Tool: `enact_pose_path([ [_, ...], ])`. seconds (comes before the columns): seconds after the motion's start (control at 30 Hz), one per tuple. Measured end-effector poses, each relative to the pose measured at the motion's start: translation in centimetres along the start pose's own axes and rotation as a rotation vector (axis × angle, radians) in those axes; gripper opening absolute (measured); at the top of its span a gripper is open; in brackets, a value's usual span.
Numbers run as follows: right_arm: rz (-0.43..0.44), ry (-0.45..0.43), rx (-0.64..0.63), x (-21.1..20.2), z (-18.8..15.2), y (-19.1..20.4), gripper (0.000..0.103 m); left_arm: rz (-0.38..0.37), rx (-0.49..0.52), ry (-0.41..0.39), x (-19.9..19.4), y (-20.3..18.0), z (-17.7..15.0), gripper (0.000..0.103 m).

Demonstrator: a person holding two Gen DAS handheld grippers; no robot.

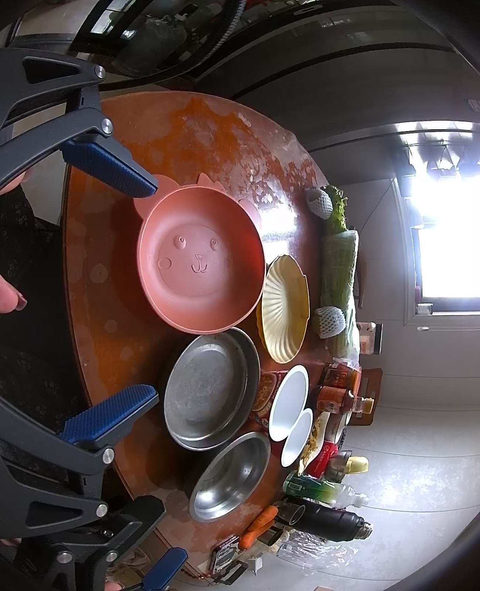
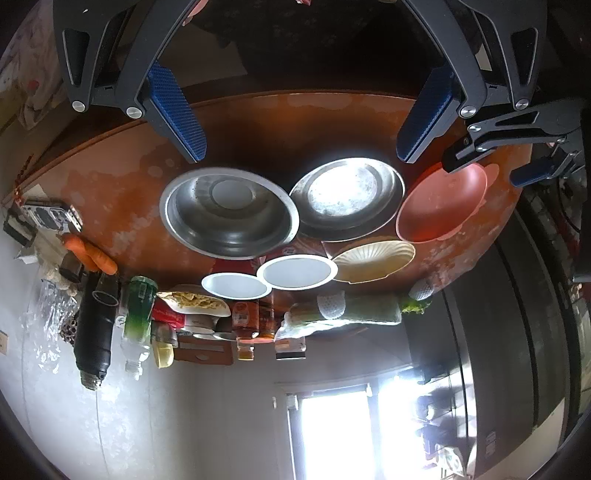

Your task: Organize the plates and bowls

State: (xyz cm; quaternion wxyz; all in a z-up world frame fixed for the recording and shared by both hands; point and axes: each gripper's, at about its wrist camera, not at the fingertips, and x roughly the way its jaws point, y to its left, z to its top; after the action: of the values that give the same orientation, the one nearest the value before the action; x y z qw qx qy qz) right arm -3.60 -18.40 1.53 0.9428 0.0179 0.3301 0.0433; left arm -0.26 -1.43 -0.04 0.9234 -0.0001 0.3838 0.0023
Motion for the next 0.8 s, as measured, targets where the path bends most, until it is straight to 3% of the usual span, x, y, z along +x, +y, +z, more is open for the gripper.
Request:
enact_pose_path([
  [0.57,0.033,0.001,0.041,0.5,0.6,-0.3,0.103,-0.002,-0.022,0.009,0.7,1.2,0.5,0.102],
  [0.8,0.064,0.039,0.01,1.5,0.9,0.9,0.103,0.014,-0.053,-0.002,1.1,2.8,0.7,0.102],
])
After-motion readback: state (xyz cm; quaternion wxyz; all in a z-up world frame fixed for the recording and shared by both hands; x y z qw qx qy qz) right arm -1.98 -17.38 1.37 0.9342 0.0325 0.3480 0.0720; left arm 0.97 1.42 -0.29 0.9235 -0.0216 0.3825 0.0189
